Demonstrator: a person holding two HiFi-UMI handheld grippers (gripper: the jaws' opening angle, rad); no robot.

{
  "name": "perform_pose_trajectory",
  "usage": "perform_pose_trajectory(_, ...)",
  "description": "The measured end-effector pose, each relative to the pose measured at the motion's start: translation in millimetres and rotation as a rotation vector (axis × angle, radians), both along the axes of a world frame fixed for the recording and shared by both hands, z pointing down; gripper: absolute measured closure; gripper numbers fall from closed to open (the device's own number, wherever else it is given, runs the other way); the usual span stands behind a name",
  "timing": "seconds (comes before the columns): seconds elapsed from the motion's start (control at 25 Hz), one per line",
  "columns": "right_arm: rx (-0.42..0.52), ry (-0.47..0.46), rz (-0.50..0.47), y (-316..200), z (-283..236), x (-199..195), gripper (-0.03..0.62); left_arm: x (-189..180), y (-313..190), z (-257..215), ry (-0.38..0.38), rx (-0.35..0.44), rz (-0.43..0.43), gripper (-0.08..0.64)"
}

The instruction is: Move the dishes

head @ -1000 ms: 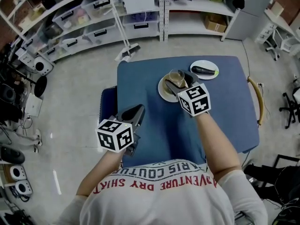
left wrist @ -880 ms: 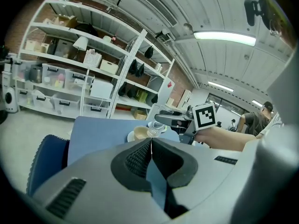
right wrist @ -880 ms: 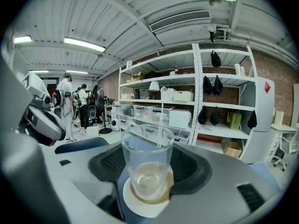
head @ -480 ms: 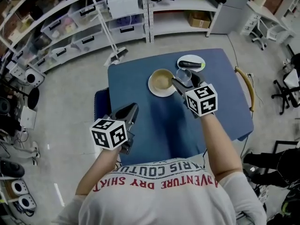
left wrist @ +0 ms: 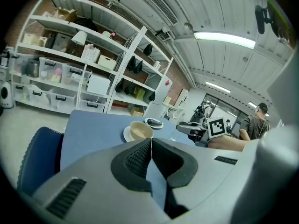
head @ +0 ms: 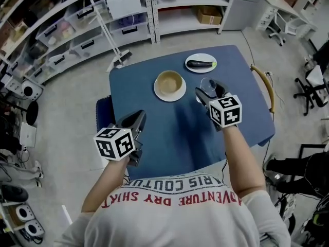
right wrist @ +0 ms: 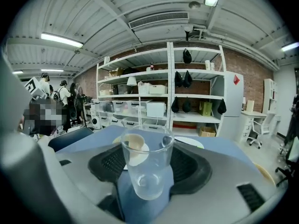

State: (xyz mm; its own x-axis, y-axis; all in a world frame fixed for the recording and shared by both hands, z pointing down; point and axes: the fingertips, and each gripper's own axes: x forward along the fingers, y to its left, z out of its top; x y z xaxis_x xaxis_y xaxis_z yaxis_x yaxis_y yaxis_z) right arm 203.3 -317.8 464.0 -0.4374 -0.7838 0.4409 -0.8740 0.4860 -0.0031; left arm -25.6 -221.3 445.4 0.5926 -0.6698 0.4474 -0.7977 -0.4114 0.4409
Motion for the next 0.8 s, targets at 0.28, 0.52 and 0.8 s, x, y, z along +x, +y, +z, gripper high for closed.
perform_pose_trajectory(0.28,-0.023,0.002,0.043,2,23,23,0.308,14,2,11,-0.016,-0.021,0.033,0.531)
perform_pose_trajectory(0.52,-0.035,-0.005,0.050,4,35,31,0.308,19,2,19,-0.032,-0.042,0.045,0.531)
perform_pose_trajectory(0.8,-0.026,-0.034,0.069,11,45,38,0.308,17,5,24,-0.037,-0.058,0.043,0.531)
